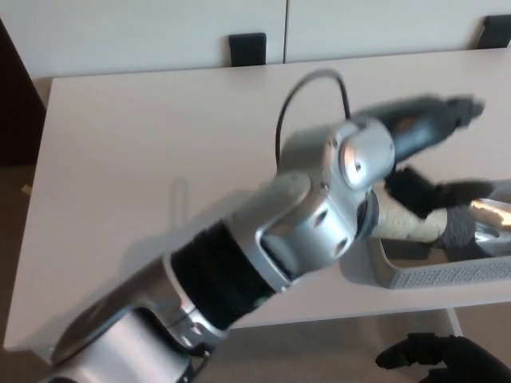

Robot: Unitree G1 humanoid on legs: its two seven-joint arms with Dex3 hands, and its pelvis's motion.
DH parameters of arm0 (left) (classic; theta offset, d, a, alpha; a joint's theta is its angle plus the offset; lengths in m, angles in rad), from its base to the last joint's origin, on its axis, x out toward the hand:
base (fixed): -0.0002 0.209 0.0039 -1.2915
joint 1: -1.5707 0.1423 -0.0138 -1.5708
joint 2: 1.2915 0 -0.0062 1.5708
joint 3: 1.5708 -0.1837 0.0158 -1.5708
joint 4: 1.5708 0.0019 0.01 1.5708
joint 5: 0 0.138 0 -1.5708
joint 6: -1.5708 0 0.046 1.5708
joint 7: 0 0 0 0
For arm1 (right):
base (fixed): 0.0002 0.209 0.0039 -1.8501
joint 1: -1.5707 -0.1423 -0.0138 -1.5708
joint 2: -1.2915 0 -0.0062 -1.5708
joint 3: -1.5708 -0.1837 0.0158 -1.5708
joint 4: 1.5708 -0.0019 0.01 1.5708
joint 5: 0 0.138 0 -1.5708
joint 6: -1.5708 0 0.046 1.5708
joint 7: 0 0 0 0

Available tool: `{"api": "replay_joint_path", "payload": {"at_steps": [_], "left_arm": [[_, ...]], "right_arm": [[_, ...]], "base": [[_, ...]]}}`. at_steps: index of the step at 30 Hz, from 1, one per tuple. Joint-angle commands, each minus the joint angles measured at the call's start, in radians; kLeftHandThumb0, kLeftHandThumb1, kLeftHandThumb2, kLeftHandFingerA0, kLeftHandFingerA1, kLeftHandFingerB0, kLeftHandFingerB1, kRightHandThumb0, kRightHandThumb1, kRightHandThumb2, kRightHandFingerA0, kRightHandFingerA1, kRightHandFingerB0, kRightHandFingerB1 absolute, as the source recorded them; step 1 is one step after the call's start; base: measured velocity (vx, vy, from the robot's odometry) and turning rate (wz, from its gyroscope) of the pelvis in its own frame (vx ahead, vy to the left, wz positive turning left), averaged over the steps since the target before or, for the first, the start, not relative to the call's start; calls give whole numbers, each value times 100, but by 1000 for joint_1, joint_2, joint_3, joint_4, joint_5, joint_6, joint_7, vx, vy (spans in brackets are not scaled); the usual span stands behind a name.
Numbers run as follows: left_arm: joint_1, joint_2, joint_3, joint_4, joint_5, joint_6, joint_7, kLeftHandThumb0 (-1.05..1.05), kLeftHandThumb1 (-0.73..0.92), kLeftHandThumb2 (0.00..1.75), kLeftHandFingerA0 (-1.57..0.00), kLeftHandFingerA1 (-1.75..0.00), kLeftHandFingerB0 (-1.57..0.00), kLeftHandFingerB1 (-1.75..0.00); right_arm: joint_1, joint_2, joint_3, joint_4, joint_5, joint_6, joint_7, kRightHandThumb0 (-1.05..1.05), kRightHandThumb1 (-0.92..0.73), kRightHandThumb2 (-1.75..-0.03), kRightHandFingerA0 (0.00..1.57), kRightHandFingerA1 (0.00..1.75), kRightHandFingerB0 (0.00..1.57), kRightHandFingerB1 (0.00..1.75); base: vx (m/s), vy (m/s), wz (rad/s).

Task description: The robot walks towards a desk on which a shovel is kept on the left hand side and a container is kept on the right hand side. The robot picks up the shovel using its left hand and places it in the container.

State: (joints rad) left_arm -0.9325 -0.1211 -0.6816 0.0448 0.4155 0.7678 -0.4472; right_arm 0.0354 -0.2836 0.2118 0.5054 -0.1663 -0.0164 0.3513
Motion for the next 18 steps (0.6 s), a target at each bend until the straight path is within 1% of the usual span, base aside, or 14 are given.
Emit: {"api": "replay_joint_path", "payload": {"at_steps": [1, 2, 4, 6, 7, 10, 11, 12, 13, 14, 15, 16, 17, 18], "left_arm": [[-102, 109, 125, -330, 5, -13, -87, -98, 70, 109, 0, -5, 0, -5], [-108, 116, 169, -401, -2, -19, -80, -91, 66, 106, 0, -12, 0, -12], [-124, 131, 241, -495, -33, -13, -91, -85, 62, 103, -1, -19, -1, -17], [-159, 156, 360, -604, -96, 11, -125, -82, 63, 103, 0, -18, 0, -18], [-169, 168, 398, -638, -115, 24, -138, -87, 65, 103, 0, -14, 0, -14], [-224, 248, 528, -752, -166, 118, -207, -89, 65, 103, 0, -12, 0, -9], [-235, 296, 616, -802, -210, 170, -247, -89, 63, 102, 0, -11, 0, -8], [-220, 313, 684, -843, -247, 209, -268, -87, 57, 82, 0, -14, 0, -8], [-201, 312, 738, -873, -281, 235, -280, -87, 57, 82, 0, -14, 0, -8], [-175, 334, 773, -906, -290, 252, -294, -88, 74, 63, 0, -18, 0, -12], [-55, 380, 899, -995, -349, 234, -354, -86, 58, 101, 0, -16, 0, -12], [-36, 377, 905, -1010, -353, 233, -353, -86, 58, 101, 0, -16, 0, -12], [-1, 384, 936, -1036, -366, 232, -370, -92, 61, 80, -1, -20, 0, -15], [108, 407, 1051, -1090, -441, 227, -429, -86, 60, 101, 0, -13, 0, -12]], "right_arm": [[8, -29, 6, 23, -19, 2, 7, -35, -59, -58, 63, 72, 46, 58], [12, -29, 5, 27, -17, 2, 8, -35, -59, -58, 59, 71, 45, 58], [22, -26, -3, 34, -1, 3, 14, -34, -59, -58, 56, 71, 43, 58], [29, -20, -8, 46, 7, -4, 13, -35, -58, -58, 56, 71, 42, 58], [31, -17, -7, 51, 6, -5, 10, -34, -58, -58, 55, 71, 41, 58], [43, -5, -11, 65, 18, 7, 15, -32, -59, -58, 51, 69, 40, 58], [55, -5, -16, 70, 26, -1, 19, -32, -58, -60, 49, 70, 38, 58], [66, -6, -18, 77, 29, -10, 21, -33, -59, -60, 48, 69, 37, 58], [71, -11, -16, 82, 26, -19, 20, -33, -59, -60, 48, 69, 37, 58], [76, -12, -17, 86, 24, -27, 16, -33, -59, -60, 47, 68, 37, 57], [89, -14, -20, 100, 26, -42, 13, -33, -58, -60, 44, 67, 36, 57], [92, -23, -24, 103, 27, -46, 17, -33, -58, -60, 44, 67, 36, 57], [92, -22, -30, 110, 35, -45, 20, -32, -57, -60, 43, 68, 35, 58], [95, -27, -48, 121, 53, -42, 30, -32, -57, -60, 41, 67, 35, 58]], "base": [[0, 0, 0], [0, 0, 0], [0, 0, 0], [0, 0, 0], [0, 0, 0], [0, 0, 0], [0, 0, 0], [0, 0, 0], [0, 0, 0], [0, 0, 0], [0, 0, 0], [0, 0, 0], [0, 0, 0], [0, 0, 0]]}}
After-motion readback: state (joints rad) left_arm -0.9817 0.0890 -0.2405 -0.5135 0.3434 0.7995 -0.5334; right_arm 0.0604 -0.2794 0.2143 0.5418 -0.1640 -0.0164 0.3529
